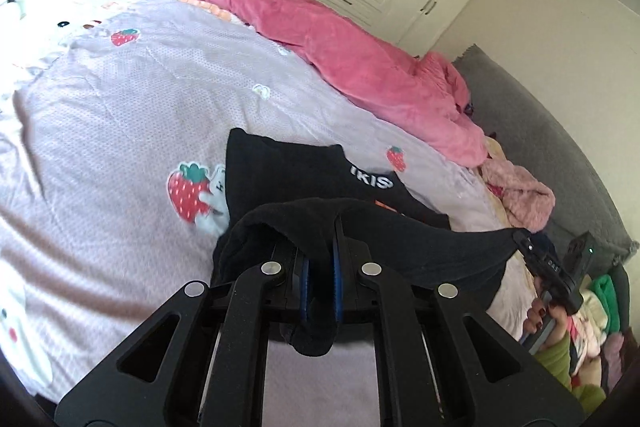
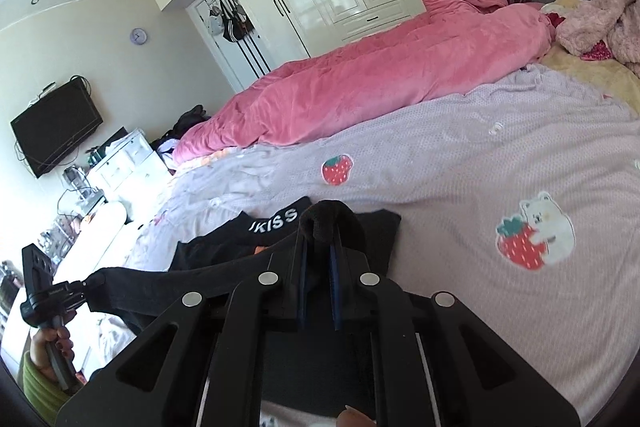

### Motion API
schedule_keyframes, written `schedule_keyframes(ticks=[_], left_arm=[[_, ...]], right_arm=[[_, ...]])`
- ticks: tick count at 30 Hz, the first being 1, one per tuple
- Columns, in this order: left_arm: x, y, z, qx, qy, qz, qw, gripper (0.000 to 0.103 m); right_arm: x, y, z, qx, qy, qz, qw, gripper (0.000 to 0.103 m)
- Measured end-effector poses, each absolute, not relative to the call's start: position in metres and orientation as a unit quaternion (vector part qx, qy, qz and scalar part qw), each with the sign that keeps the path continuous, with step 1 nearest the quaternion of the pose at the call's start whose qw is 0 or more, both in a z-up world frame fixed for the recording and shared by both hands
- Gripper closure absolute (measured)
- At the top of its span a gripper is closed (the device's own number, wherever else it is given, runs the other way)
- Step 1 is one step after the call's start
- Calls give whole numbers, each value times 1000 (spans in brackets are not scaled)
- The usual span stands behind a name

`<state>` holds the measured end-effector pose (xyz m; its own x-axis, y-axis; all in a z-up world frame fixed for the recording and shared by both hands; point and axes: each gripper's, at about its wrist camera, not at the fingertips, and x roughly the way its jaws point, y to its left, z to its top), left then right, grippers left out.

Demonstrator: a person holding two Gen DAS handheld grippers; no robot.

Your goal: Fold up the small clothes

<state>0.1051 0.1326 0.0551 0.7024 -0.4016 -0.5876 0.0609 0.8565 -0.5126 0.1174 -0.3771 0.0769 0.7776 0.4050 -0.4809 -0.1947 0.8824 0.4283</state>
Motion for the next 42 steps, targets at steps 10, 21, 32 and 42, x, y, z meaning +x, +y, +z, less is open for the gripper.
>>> schedule_keyframes(ticks=[10, 21, 32, 42], left_arm=[[158, 141, 6, -247, 398, -90, 879, 97], [113, 157, 22, -246, 342, -89, 903, 79], [62, 104, 2, -82, 394, -66, 913, 79], [88, 37, -16, 57, 427, -80, 899, 67]], right_arm=[[176, -360, 31, 171, 356, 126, 910, 94], [150, -365, 30, 160, 335, 95, 924, 74], [95, -299, 15, 34, 366, 183, 912, 74], [99, -264, -12, -50, 399, 180, 898, 74]])
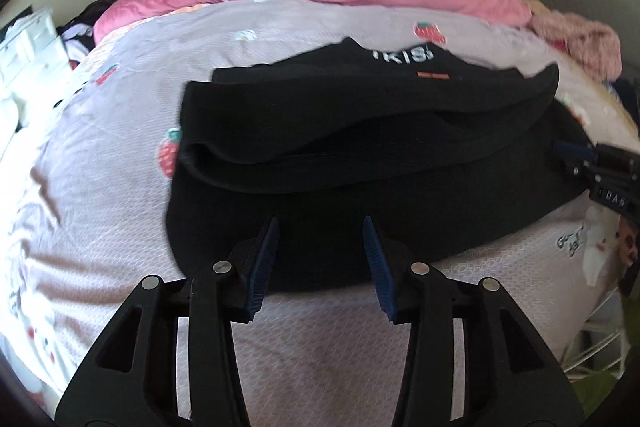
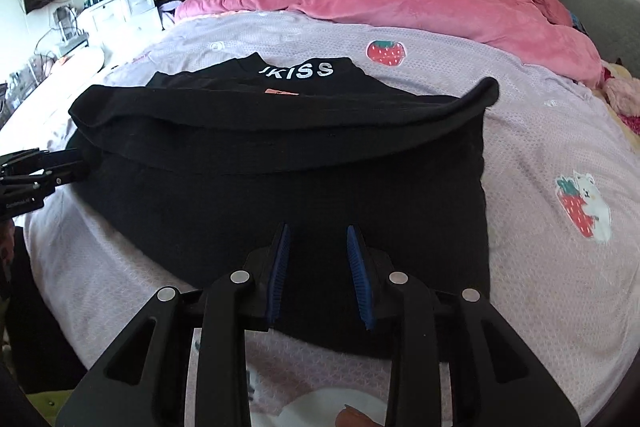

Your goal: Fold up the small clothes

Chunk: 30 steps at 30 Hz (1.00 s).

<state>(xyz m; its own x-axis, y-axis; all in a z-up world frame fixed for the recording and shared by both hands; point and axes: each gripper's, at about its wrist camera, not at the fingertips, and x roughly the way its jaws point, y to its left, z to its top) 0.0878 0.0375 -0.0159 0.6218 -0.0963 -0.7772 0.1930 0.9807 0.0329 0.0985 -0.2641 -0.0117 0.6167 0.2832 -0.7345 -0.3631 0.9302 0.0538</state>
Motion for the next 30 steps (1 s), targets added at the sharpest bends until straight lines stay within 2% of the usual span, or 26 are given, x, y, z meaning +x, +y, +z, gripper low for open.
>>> schedule_keyframes(ticks=[5, 12, 21, 28, 30], left_arm=[[104, 15, -28, 98, 419, -81, 899, 62], [137, 22, -19, 71, 411, -85, 905, 56], [189, 59, 2, -17, 397, -59, 916, 53], [191, 97, 3, -83, 384, -40, 919, 48], [191, 110, 2, -97, 381, -34, 919, 48]], right_arm=[[123, -252, -15, -70, 397, 174, 898, 74], [157, -246, -13, -69, 399, 164, 900, 74], [202, -265, -7, -19, 405, 122, 906, 74], [208, -291, -1, 24, 393, 88, 915, 74], [201, -300, 5, 35, 382, 80, 920, 68]])
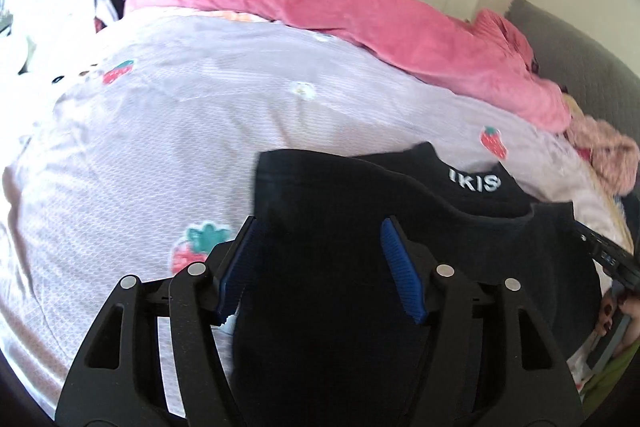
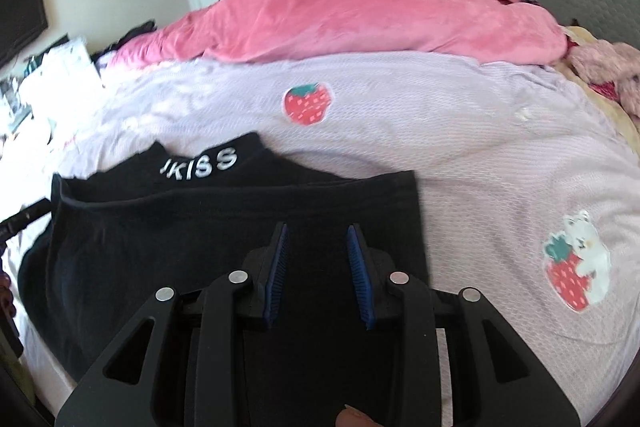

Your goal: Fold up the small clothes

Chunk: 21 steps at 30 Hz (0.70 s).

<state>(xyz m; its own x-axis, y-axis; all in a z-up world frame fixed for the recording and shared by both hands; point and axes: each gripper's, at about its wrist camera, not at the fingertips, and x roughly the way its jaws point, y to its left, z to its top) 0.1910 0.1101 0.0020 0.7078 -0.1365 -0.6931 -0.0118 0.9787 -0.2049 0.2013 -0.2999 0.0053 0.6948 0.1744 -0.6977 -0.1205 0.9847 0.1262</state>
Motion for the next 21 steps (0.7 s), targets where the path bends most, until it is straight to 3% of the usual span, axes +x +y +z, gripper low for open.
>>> schedule_keyframes(ticks=[9, 13, 21], left_arm=[[197, 149, 3, -174, 376, -57, 908, 41], [204, 142, 7, -173, 384, -76, 904, 35], [236, 133, -5, -139, 432, -102, 885, 34]], right_arm=[[197, -345, 22, 58, 374, 24, 925, 61], [212, -351, 18, 63, 390, 27, 918, 61], [233, -335, 1, 66, 418, 60, 904, 60]])
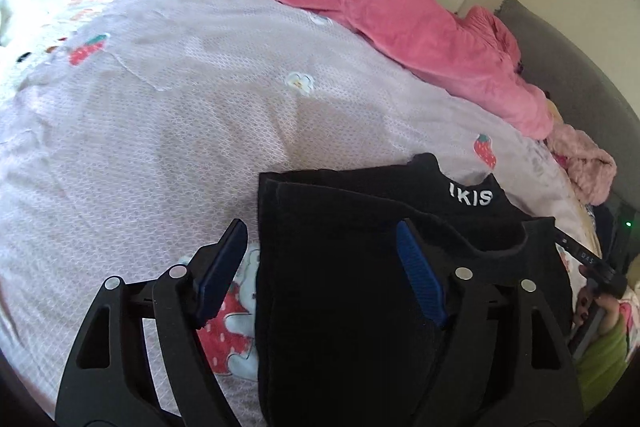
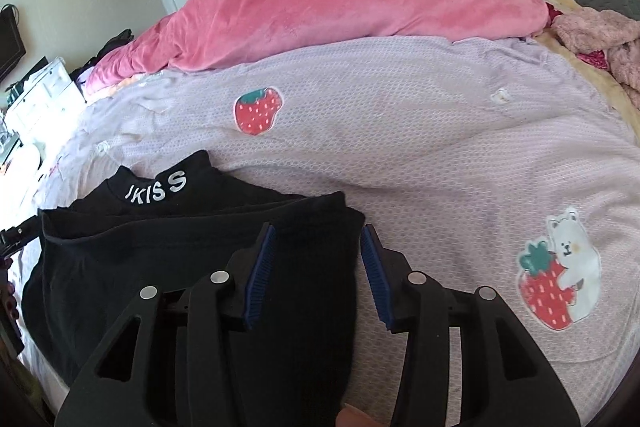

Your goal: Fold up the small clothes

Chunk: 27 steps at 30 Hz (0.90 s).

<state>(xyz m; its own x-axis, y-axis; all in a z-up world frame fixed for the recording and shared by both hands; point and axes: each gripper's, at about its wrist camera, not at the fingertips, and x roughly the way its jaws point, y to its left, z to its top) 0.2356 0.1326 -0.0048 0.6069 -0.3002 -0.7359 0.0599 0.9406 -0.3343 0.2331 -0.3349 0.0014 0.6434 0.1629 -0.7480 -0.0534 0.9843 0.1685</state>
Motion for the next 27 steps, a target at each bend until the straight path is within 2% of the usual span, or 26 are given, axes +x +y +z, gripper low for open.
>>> schedule_keyframes(ticks=[3, 5, 6, 8, 9, 11, 15, 20, 27], left_arm=[[238, 131, -16, -134, 441, -95, 882, 35], [240, 130, -20, -133, 443, -88, 882, 48], [241, 128, -21, -129, 443, -85, 883, 64], [242, 125, -21, -115, 440, -76, 887, 76], [242, 124, -21, -113, 438, -77, 889, 86], [238, 125, -17, -116, 428, -82, 892, 92], [221, 124, 12, -102, 381, -87, 915, 97], [213, 121, 47, -96, 327, -96, 935, 97], [250, 121, 19, -99, 365, -72, 923, 97]], right_arm=[[235, -329, -2, 56, 419, 60, 904, 60], [234, -328, -4, 52, 418, 54, 906, 61], [234, -327, -4, 50, 416, 52, 906, 68], [233, -325, -5, 42, 410, 41, 910, 79], [233, -325, -4, 39, 408, 37, 912, 87], [230, -326, -4, 39, 402, 35, 914, 93], [217, -329, 7, 37, 374, 33, 926, 95], [211, -337, 37, 43, 322, 33, 945, 95], [242, -335, 27, 41, 346, 28, 937, 95]])
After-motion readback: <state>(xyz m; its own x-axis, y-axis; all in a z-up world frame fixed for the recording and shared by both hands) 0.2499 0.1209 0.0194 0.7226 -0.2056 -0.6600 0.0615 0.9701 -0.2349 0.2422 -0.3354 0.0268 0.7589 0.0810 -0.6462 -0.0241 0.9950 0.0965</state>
